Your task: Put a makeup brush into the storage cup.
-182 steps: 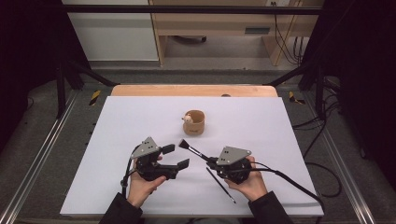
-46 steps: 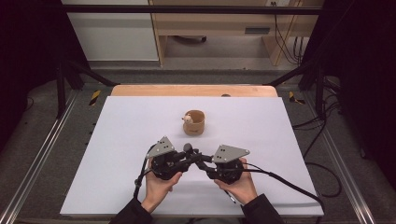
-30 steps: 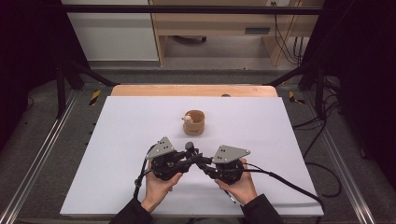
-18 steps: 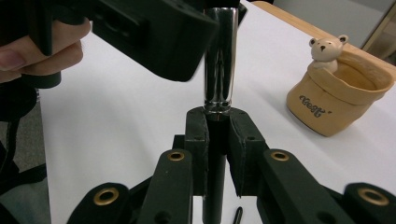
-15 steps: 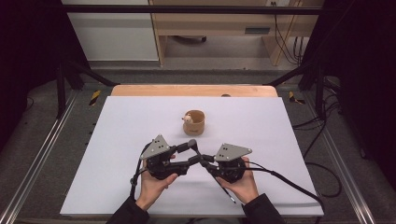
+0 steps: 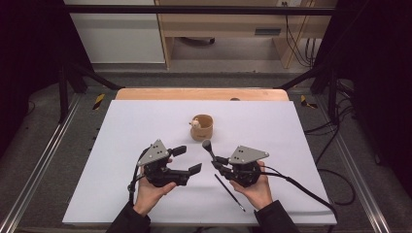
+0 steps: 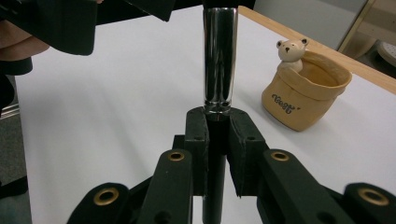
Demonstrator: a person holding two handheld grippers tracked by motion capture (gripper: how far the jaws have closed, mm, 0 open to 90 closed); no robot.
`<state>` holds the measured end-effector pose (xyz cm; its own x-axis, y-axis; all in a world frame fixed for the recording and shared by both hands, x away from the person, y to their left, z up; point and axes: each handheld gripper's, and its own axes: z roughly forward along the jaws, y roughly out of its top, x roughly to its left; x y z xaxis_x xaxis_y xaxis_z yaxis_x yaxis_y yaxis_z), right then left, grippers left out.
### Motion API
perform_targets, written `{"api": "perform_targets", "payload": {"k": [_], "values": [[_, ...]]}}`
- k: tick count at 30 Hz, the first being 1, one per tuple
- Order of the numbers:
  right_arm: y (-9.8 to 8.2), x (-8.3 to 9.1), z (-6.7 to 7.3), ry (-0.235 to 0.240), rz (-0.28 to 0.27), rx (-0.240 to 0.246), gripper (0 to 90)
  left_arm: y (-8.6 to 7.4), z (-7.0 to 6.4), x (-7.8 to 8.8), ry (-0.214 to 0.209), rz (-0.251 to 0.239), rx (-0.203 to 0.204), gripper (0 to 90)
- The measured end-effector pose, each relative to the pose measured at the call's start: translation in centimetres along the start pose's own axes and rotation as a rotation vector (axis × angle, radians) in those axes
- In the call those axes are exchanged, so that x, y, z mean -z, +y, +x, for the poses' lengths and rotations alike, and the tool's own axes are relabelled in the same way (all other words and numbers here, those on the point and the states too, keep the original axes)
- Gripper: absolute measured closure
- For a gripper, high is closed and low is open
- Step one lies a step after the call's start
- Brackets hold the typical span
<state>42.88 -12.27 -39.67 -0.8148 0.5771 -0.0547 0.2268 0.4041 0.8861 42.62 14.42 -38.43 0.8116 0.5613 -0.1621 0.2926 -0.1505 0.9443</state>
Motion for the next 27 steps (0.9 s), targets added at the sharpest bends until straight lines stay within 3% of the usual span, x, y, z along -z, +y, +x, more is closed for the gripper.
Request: {"api": "perform_targets", "payload": {"k": [12, 19, 27], "values": [[0.4, 0.4, -0.4, -0.009, -0.023, -0.014, 79.3, -0.3, 1.2, 1.2, 0.066, 0.021, -0.007, 11.9], [1.0, 0.9, -1.1, -0.021, -0.059, -0.041, 79.3, -0.7, 1.5, 2.0, 0.099, 0.055, -0.036, 11.8], [2.0, 1.3, -1.9, -0.045, -0.083, -0.059, 79.3, -1.4, 2.2, 3.5, 0.131, 0.051, -0.04, 12.2]]}}
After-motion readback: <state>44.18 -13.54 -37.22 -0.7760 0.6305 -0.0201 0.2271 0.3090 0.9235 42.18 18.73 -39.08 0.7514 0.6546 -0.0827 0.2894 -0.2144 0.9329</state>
